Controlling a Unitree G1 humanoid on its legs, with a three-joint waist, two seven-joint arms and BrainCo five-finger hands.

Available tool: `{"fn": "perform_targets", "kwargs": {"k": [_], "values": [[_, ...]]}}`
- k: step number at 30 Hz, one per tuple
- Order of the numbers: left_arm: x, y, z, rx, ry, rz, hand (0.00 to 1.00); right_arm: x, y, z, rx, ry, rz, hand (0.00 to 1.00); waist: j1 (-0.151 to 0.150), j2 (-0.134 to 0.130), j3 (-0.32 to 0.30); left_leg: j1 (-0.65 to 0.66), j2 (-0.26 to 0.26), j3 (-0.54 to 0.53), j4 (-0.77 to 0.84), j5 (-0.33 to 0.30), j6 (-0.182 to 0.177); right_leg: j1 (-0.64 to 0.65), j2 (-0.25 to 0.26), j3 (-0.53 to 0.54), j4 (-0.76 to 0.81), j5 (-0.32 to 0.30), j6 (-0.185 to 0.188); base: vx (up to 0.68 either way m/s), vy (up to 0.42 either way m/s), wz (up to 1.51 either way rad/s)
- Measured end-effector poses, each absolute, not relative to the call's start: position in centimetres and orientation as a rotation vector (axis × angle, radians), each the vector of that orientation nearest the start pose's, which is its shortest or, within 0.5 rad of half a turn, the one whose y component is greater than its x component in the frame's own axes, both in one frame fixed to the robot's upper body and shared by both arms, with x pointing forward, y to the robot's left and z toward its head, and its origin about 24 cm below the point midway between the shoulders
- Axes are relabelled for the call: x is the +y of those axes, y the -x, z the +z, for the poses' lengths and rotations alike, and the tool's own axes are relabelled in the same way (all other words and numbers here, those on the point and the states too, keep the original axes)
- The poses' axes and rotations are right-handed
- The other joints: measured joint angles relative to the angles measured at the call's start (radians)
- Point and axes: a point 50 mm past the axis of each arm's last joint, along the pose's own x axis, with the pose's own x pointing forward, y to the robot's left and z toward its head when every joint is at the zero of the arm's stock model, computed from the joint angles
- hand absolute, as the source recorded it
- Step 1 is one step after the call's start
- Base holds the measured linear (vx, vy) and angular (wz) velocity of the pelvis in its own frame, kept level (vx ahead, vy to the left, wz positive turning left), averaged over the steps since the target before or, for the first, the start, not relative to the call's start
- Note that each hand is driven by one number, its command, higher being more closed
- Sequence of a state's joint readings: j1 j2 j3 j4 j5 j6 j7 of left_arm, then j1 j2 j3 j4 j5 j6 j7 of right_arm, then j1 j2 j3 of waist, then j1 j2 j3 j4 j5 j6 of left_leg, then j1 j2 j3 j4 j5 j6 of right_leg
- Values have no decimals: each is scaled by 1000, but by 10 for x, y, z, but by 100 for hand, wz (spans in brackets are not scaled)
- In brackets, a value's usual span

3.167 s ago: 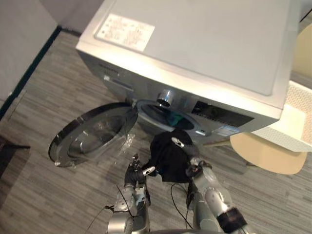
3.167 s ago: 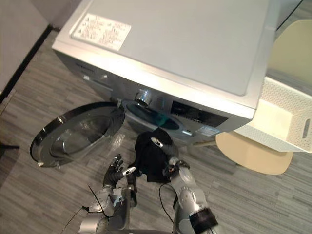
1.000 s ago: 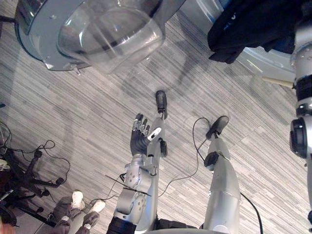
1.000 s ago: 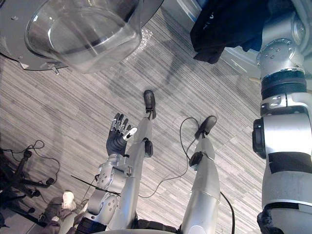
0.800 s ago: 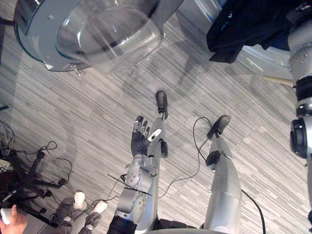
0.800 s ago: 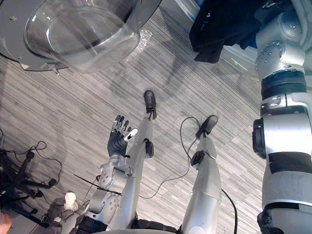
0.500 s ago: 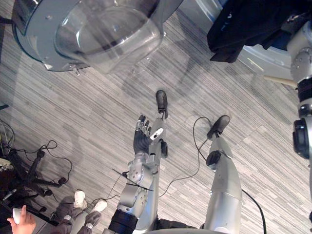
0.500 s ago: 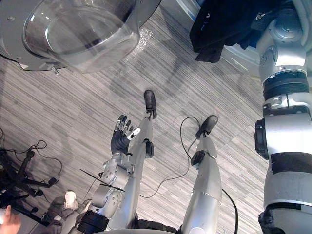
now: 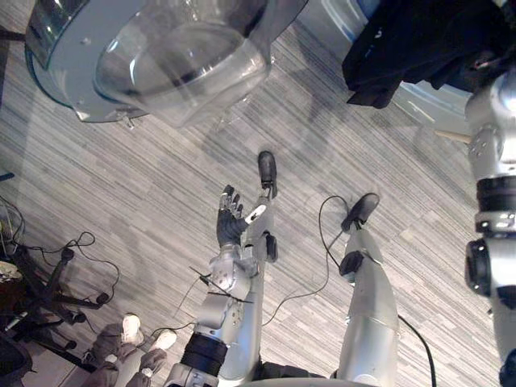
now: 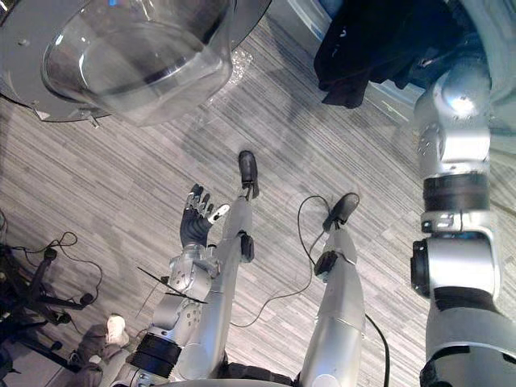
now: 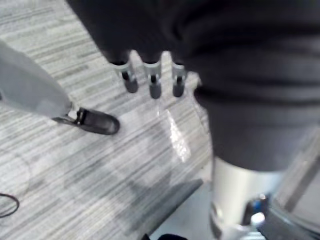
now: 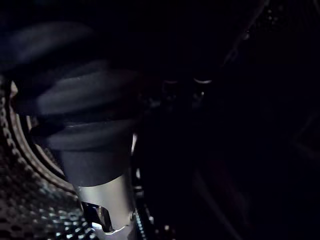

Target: Pick up the laundry basket with both hands and put the clothes into the washing machine.

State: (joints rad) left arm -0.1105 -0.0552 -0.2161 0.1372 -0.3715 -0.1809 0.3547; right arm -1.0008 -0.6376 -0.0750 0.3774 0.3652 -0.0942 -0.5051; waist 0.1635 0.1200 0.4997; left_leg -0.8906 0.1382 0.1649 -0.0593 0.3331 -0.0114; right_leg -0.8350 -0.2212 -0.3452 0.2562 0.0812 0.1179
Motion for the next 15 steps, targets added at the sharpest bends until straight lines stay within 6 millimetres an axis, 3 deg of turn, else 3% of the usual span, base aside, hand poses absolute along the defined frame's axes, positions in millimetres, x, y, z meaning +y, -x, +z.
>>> {"fn": "perform_targets", "kwargs": {"k": [8,15], "values": [[111,-269,43,-24,388,208,0,-245,-322,289,-821,-130,-563,0,-26,-58,-1,6,-2,-16,3,-1,0,12,-2,-8,-4,-9,0,40,-34,4],[116,-268,41,-21,358,231,0,-215,-303,229,-731,-154,-539,0,-60,-115,-3,22,-10,-28,16,-24,5,32,-10,-13,3,-24,7,32,-39,4]]}}
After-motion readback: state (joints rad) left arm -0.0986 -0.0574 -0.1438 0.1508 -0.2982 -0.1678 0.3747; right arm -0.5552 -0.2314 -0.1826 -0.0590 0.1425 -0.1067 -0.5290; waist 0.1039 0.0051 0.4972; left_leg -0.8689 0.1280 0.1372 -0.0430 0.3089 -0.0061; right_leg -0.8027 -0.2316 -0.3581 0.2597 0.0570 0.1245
